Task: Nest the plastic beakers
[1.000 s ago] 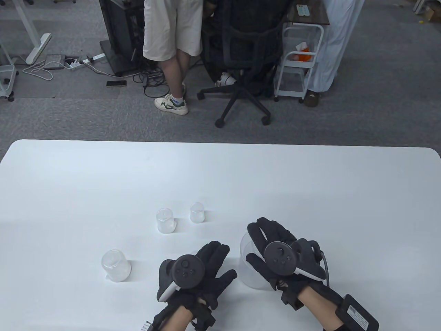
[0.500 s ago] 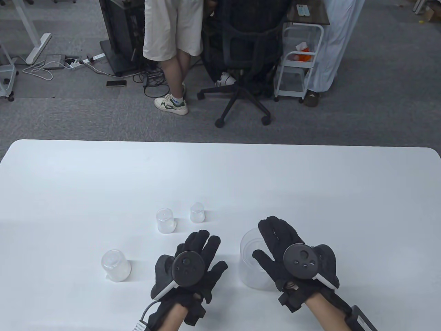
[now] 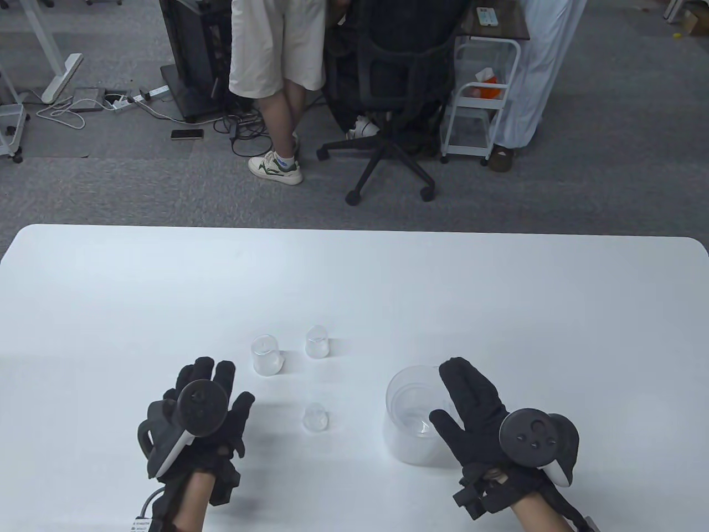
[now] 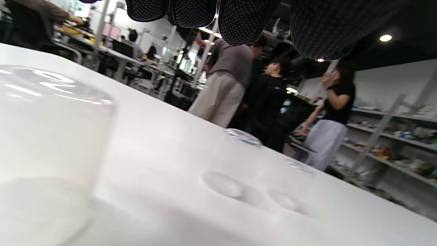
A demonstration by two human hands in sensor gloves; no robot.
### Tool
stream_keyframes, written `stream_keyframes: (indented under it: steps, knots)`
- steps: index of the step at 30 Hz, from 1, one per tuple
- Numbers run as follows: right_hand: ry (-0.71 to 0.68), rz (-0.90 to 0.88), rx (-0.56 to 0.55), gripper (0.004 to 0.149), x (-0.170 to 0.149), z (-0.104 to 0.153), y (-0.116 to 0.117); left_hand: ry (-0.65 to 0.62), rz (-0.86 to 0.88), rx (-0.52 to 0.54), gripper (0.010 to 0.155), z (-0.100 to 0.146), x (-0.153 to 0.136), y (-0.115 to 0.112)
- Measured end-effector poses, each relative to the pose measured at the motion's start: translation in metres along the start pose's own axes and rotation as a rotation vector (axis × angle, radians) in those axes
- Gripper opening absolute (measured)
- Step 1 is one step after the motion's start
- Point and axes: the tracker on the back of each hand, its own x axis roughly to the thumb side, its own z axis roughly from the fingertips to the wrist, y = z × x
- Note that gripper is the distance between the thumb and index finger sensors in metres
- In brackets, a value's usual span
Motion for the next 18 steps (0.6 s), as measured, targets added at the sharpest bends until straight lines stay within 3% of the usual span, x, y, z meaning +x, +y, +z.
stream_keyframes:
  steps: [8,18]
  knots:
    - [0.009,-0.013,0.004,0.075,-0.007,0.007,0.002,0.177,-0.055,-0.067,0.070,-0.008,-0.046,-0.024]
    - [0.013,0.002,0.005,0.075,-0.008,0.008,0.003,0.160,-0.079,-0.063,0.066,-0.008,-0.055,-0.044]
